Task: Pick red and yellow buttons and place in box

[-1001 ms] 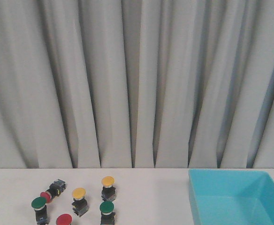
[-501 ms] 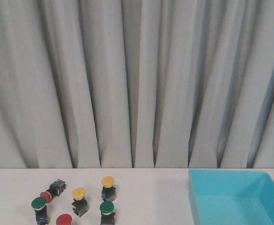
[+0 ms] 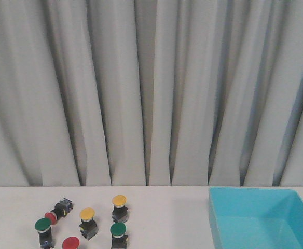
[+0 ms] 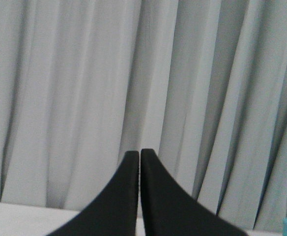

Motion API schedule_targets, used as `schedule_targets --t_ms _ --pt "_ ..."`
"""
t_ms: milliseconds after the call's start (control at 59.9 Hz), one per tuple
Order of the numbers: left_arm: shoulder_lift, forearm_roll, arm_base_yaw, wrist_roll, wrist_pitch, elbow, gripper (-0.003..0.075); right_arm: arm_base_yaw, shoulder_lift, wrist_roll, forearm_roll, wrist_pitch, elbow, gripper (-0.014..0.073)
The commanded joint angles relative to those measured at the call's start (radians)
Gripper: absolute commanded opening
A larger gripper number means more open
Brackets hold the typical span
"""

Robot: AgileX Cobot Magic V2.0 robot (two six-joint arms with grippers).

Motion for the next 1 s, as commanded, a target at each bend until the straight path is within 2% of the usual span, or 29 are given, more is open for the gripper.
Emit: schedule_targets --t_ms 0,167,300,400,484,567,684,834,918,984 --pt "-0.004 -0.012 0.003 -0.106 -0.135 -0.007 -0.0006 -0.007 -0.02 0.023 0.103 -0.117 0.013 -0.0004" --pt "-0.004 -0.011 0.003 -0.221 -0.152 -0.036 0.0003 -0.007 -0.02 0.022 0.109 -0.116 -0.016 0.0003" --pt "-0.004 -0.01 0.002 -0.231 -0.136 -0.096 0.0031 -0.007 -0.016 0.018 0.0 -0.104 -0.093 0.0067" --pt "-0.004 -0.01 0.002 -0.231 -0.088 -0.157 0.0078 -0.007 -0.001 0.019 -0.055 -0.073 -0.157 0.0168" --pt "-0.004 -0.01 0.002 -0.231 -0.044 -0.197 0.0136 -0.007 0.012 0.023 -0.051 -0.022 -0.198 0.0293" --pt "-0.004 -0.01 0.002 -0.233 -0.037 -0.216 0.0209 -0.007 0.021 0.028 -0.002 0.004 -0.211 0.0416" --pt "-0.004 -0.013 0.002 -0.242 -0.064 -0.219 0.0324 -0.007 0.022 0.08 0.13 -0.008 -0.211 0.0535" --pt "-0.004 -0.013 0.002 -0.333 -0.112 -0.219 0.0419 -0.007 0.022 0.077 0.269 -0.056 -0.211 0.0558" --pt "-0.004 -0.011 0.002 -0.378 -0.099 -0.228 0.043 -0.007 0.022 0.051 0.262 -0.006 -0.232 0.0554" --pt "-0.004 -0.006 0.002 -0.381 -0.037 -0.26 0.043 -0.007 0.022 0.023 0.214 0.084 -0.267 0.0549"
